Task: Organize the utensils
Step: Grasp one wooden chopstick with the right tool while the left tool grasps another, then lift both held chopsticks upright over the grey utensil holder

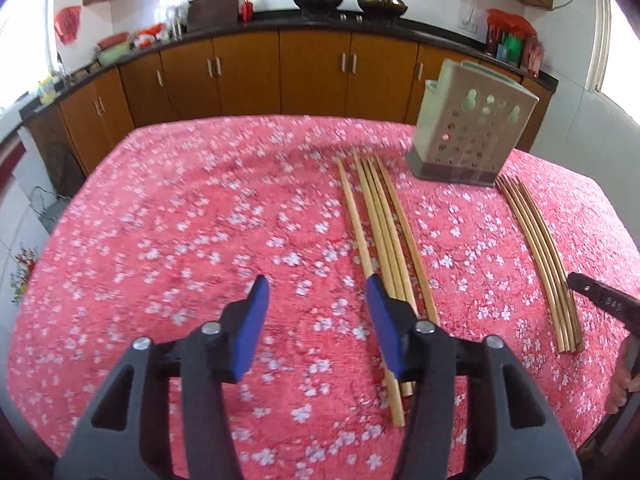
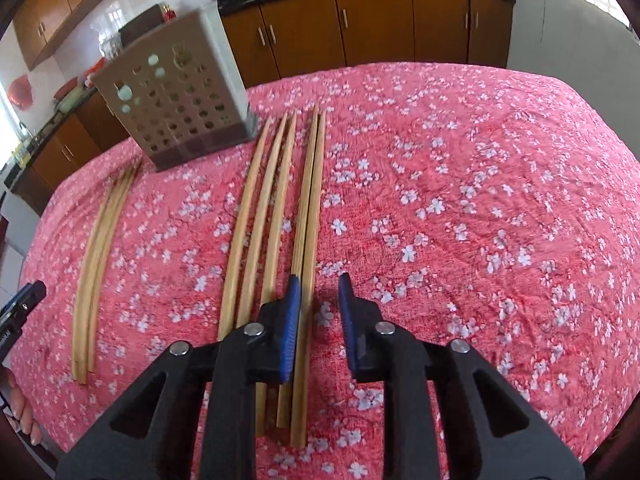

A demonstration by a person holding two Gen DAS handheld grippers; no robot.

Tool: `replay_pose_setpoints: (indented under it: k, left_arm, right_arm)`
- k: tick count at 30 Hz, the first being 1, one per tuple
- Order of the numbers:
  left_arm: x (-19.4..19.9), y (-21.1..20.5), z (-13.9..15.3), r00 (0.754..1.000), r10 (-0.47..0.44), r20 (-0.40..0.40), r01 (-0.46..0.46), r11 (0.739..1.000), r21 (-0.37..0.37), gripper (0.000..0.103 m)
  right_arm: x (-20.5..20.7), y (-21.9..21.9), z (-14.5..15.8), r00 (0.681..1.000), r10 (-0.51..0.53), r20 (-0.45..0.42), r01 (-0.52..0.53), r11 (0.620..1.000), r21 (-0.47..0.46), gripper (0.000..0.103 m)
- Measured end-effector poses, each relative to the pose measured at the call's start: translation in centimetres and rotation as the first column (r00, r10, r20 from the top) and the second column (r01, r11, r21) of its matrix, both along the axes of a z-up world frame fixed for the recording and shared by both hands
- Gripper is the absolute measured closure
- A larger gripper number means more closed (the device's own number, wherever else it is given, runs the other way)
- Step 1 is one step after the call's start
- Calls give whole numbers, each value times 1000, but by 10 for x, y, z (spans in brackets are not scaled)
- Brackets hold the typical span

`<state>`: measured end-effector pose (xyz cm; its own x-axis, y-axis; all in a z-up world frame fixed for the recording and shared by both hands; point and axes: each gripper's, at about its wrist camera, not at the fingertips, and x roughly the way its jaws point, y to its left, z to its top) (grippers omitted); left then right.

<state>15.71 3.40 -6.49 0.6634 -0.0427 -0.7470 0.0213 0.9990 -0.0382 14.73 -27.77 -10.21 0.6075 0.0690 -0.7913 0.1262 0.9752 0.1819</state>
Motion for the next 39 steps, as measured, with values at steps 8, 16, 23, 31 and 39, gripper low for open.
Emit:
replay_pose_setpoints:
  k: [8,16,23,31,39]
  left_arm:
    - [15,-10,-17,996,-51,-69,46,996,-71,75]
    - [20,-19,-24,991,-85,-104,79,995,-61,86]
    - [25,-22,-30,992,-70,-103,70,998,-1,94]
    - [66,21,-32,997,31,-74,-28,999,37,94]
    - [74,40,-32,998,29,-51,-30,999,-36,93]
  right_arm:
    - [6,0,-2,1000,-24,5,24,997,-72,95]
    - [5,1,-3,1000,-19,17,21,996,-87,95]
    - [7,0,-7,1000,4,27,-1,995,-101,94]
    - [31,-22,-6,998,-35,48,43,987,-157,95]
    - [39,-36,-8,996,-61,65,68,990,-120,95]
